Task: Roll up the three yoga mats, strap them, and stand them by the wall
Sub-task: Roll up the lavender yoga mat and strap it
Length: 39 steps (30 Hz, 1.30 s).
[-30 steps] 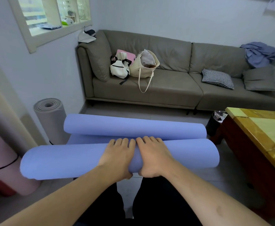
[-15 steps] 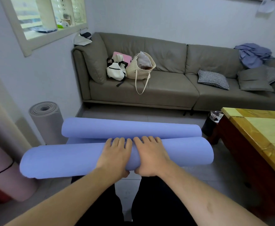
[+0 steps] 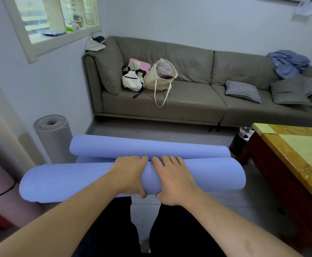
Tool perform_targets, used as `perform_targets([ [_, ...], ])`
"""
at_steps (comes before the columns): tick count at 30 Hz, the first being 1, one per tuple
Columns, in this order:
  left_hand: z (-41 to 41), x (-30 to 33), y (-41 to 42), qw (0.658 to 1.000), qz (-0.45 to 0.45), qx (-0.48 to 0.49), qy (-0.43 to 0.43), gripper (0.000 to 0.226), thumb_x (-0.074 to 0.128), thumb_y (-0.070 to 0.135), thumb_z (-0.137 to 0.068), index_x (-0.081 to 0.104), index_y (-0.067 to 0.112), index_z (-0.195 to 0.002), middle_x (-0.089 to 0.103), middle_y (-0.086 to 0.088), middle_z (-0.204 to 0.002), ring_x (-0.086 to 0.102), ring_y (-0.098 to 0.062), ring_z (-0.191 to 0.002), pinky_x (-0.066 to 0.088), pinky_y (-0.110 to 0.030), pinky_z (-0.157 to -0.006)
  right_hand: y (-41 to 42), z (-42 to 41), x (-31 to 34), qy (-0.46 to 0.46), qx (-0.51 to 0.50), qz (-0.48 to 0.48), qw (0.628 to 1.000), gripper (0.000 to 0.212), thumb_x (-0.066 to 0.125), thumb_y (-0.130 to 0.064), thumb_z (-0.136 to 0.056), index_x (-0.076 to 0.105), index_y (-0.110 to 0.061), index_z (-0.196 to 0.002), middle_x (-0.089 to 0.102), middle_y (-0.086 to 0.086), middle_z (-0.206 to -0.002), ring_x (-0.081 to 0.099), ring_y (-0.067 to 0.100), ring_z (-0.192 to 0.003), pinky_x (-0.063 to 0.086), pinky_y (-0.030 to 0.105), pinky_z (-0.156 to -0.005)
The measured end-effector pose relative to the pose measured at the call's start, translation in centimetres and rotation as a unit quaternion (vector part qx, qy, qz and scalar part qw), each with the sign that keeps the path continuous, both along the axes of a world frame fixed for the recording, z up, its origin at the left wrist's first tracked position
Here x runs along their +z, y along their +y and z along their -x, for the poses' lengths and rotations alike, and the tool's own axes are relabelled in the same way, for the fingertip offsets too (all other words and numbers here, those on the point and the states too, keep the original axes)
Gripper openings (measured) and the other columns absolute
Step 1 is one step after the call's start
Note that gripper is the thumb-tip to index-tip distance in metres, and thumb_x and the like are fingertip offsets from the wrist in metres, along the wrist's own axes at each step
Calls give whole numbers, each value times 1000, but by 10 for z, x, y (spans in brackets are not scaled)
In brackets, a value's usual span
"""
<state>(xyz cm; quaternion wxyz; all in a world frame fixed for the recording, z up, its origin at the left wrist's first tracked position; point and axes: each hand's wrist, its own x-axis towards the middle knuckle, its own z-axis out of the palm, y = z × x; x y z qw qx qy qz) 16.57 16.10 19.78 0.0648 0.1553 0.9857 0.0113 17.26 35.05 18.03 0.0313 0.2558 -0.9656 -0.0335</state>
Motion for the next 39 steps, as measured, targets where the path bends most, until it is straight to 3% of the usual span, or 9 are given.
perform_targets([
  [7, -7, 19, 0, 996, -2, 15, -92, 73, 83, 68, -50, 46, 31, -101, 59, 13, -92, 56, -10, -78, 49, -34, -63, 1, -6, 15, -47, 9, -32, 998, 93, 83, -54, -67, 35, -24, -140, 52, 1, -124, 51, 28, -113, 41, 41, -103],
  [15, -32, -14, 23, 993, 85, 32, 82, 92, 80, 55, -68, 31, 19, -138, 51, -4, -126, 54, -28, -115, 38, -43, -95, -5, 9, 21, -98, -11, -27, 995, 79, 83, -62, -61, 45, -30, -122, 59, -3, -119, 56, 25, -109, 43, 41, -91],
  [17, -31, -12, 22, 994, 70, 28, 83, 85, 78, 50, -68, 33, 21, -135, 52, -1, -123, 55, -27, -111, 38, -43, -90, 2, 14, 26, -170, -22, 24, 985, 63, 73, -50, -70, 49, -32, -126, 60, -4, -123, 57, 24, -115, 44, 39, -94],
  [20, -31, -13, 18, 994, 65, 20, 81, 83, 76, 47, -69, 34, 21, -135, 51, -1, -122, 55, -28, -109, 38, -43, -88, 11, 36, 37, -274, -98, 242, 926, 49, 61, -26, -87, 59, -35, -136, 62, -12, -134, 62, 15, -117, 54, 34, -91],
  [24, -35, -15, 17, 993, 69, 4, 100, 82, 73, 48, -71, 34, 18, -137, 50, -4, -123, 54, -30, -108, 38, -45, -91, 10, 69, 27, -128, -182, 187, 957, 63, 78, -36, -89, 51, -30, -145, 50, -2, -145, 47, 26, -131, 44, 36, -105],
  [28, -33, -21, 18, 992, 55, -5, 111, 79, 71, 48, -70, 36, 19, -134, 51, -3, -121, 54, -29, -106, 39, -44, -90, -1, 97, 22, -148, -189, 107, 965, 88, 91, -47, -73, 47, -34, -147, 46, 1, -145, 41, 31, -137, 35, 41, -112],
  [33, -30, -18, 12, 995, 41, -4, 92, 77, 72, 52, -67, 38, 20, -129, 50, -1, -118, 54, -27, -105, 39, -43, -89, -4, 108, 17, -46, -157, 68, 984, 44, 75, -32, -87, 56, -26, -127, 63, 3, -125, 60, 32, -118, 39, 37, -96],
  [37, -19, -13, 4, 998, 9, 3, 58, 74, 76, 57, -61, 41, 23, -117, 55, 4, -113, 56, -24, -97, 43, -40, -85, -1, 103, 47, -45, -154, 208, 965, 34, 70, -38, -98, 52, -22, -122, 66, 1, -103, 61, 31, -102, 44, 38, -81],
  [39, -11, -9, 0, 999, -2, 13, 45, 101, 79, 61, -58, 38, 17, -138, 59, 1, -121, 60, -25, -104, 46, -39, -88, 0, 94, 65, -45, -122, 194, 972, 32, 66, -44, -100, 53, -24, -121, 60, -4, -90, 60, 31, -97, 45, 39, -79],
])
